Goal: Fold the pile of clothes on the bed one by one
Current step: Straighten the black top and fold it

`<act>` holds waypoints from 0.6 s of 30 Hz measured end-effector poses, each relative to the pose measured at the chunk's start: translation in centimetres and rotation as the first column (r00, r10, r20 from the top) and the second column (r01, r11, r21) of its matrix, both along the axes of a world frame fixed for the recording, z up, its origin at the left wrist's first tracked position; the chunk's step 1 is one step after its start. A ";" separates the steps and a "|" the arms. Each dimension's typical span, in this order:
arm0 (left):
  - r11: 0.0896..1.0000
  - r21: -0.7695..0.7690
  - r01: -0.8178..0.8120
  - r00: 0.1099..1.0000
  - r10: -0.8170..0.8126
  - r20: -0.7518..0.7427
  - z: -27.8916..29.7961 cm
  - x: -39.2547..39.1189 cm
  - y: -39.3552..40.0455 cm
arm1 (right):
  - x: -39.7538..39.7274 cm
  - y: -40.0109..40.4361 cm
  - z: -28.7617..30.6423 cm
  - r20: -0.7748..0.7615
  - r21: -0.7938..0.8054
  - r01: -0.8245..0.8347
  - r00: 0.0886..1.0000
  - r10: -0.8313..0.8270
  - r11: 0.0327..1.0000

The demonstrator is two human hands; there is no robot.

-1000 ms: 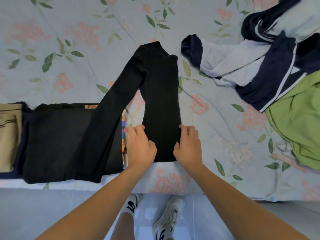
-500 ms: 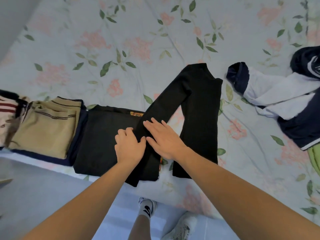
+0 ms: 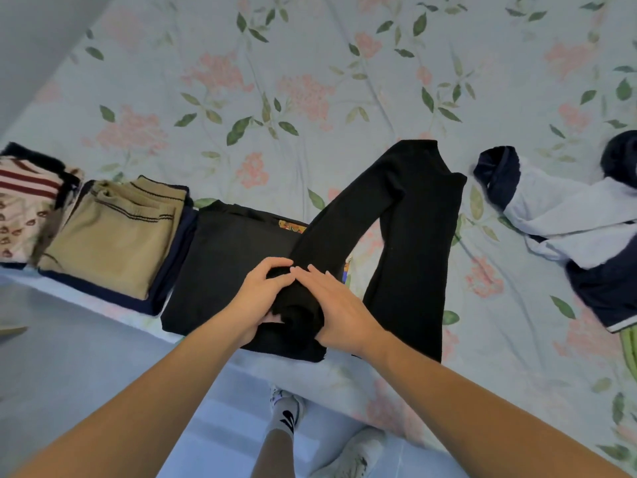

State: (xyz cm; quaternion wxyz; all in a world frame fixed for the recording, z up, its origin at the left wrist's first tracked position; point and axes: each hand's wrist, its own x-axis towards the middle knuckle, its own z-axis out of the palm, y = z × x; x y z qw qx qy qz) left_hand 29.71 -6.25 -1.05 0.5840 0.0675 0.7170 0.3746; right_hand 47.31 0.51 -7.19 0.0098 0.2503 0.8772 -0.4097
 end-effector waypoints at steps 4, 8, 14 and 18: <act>0.993 0.042 -0.111 0.987 0.105 0.120 1.0 0.0 1.8 | -1.0 -0.7 -0.3 -0.057 -0.260 0.325 0.935 -0.350 0.910; 0.995 0.074 0.063 0.965 -0.042 -0.258 0.0 -1.1 3.8 | -2.7 1.7 1.8 -0.010 -0.490 0.557 0.765 -0.644 0.670; 0.929 0.147 0.339 0.933 -0.311 -0.182 -1.3 -2.1 7.3 | -3.9 8.8 3.1 0.069 -0.586 0.654 0.629 -0.775 0.478; 0.876 0.011 0.482 0.805 -0.438 -0.400 -3.3 -2.5 9.9 | -3.9 12.7 1.4 0.130 -0.479 0.749 0.576 -0.807 0.457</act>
